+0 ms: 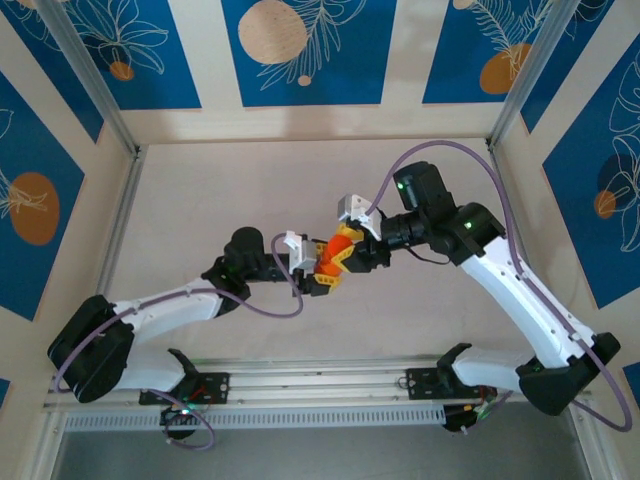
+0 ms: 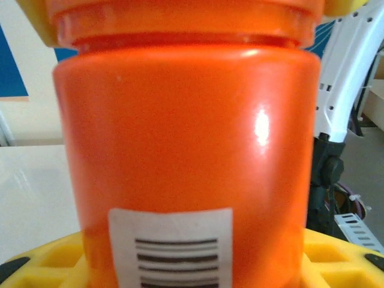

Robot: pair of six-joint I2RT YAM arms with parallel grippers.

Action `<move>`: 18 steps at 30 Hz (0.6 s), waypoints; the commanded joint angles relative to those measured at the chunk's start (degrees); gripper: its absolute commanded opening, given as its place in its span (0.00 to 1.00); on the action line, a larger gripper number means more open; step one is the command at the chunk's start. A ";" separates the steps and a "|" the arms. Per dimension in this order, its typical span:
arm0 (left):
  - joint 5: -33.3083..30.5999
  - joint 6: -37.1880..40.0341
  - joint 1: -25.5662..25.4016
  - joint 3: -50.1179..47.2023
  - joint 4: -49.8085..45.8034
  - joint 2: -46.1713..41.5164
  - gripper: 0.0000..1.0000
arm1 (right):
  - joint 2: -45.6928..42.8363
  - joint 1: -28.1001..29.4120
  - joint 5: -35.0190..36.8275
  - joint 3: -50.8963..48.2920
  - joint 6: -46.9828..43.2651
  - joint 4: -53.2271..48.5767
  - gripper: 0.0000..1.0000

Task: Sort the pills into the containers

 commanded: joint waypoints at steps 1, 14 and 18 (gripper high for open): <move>5.79 2.34 0.05 2.32 -1.91 -2.06 0.00 | 2.92 -0.65 -5.65 3.59 -13.52 -7.42 0.41; 7.27 3.64 0.04 2.47 -4.02 -1.77 0.00 | 5.23 -1.96 -4.98 7.00 -25.59 -11.63 0.73; 7.14 3.64 0.06 2.69 -3.79 -1.33 0.00 | 3.32 -2.61 -6.04 6.62 -24.73 -9.09 0.80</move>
